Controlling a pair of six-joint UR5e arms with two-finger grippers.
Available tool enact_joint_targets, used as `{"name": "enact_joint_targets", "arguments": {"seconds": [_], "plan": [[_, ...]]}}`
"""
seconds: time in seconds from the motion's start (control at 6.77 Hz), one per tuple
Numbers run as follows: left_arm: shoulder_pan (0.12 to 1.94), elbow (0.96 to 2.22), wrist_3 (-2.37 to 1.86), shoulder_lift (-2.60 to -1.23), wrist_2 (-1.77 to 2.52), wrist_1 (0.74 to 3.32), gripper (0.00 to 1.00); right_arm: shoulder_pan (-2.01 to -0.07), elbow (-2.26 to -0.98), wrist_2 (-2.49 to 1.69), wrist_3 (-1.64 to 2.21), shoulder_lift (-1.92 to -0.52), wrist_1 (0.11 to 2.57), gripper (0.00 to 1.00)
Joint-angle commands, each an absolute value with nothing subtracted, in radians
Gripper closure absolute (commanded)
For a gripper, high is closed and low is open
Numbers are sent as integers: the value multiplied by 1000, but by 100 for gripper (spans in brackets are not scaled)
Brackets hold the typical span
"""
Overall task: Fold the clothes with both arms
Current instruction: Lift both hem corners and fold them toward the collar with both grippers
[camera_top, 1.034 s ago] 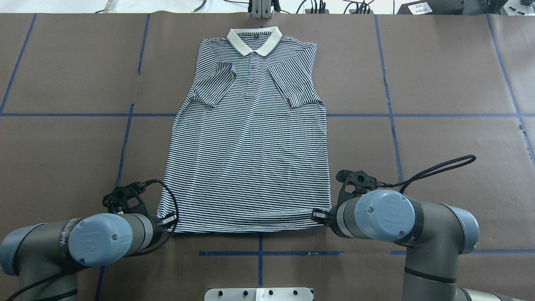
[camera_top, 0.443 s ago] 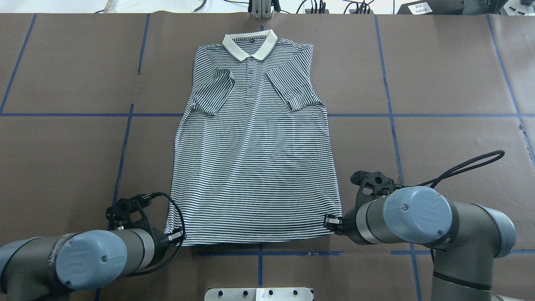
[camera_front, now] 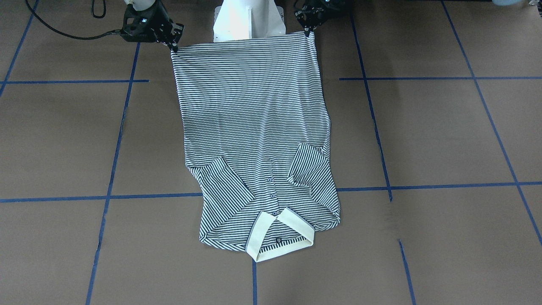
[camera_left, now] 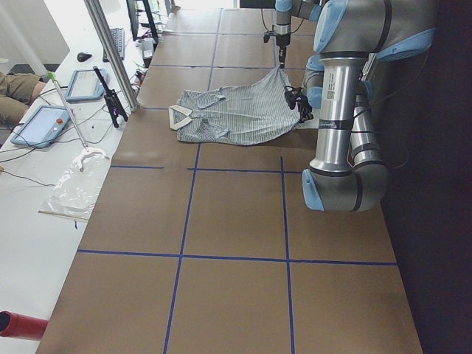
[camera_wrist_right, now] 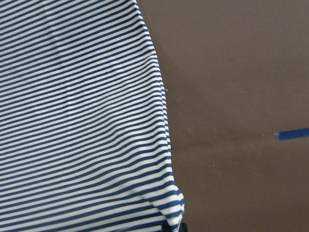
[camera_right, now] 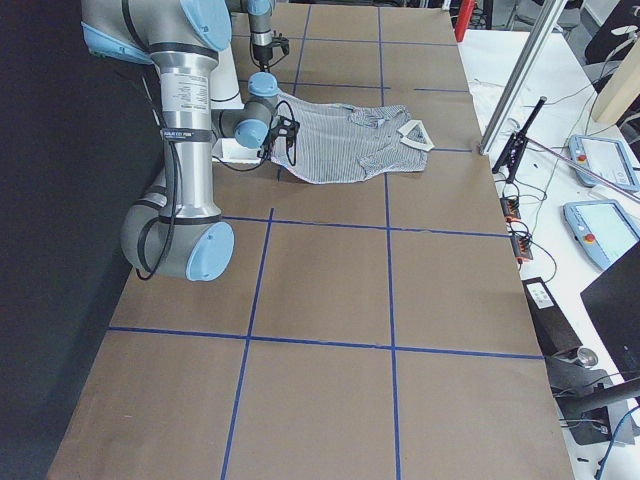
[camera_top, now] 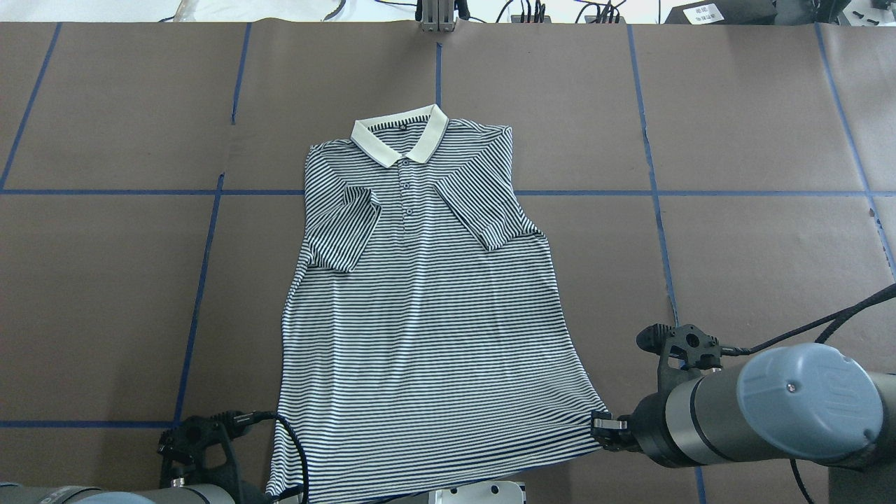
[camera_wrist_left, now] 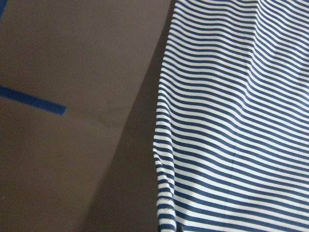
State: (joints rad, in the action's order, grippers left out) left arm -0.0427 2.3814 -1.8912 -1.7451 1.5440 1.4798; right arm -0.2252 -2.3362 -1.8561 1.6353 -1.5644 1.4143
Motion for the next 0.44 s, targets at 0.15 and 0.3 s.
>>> {"name": "enact_joint_targets", "arguments": {"seconds": [0.15,0.3], "plan": [[84,2418,-1888,-1788,1557,1433,100,-326,-2312,-1870,1570,-1449,1413,100],[183,2407,-1884,-1808,1559,1433,100,-421,-2265,-1870,1490,-1393,1411,100]]}}
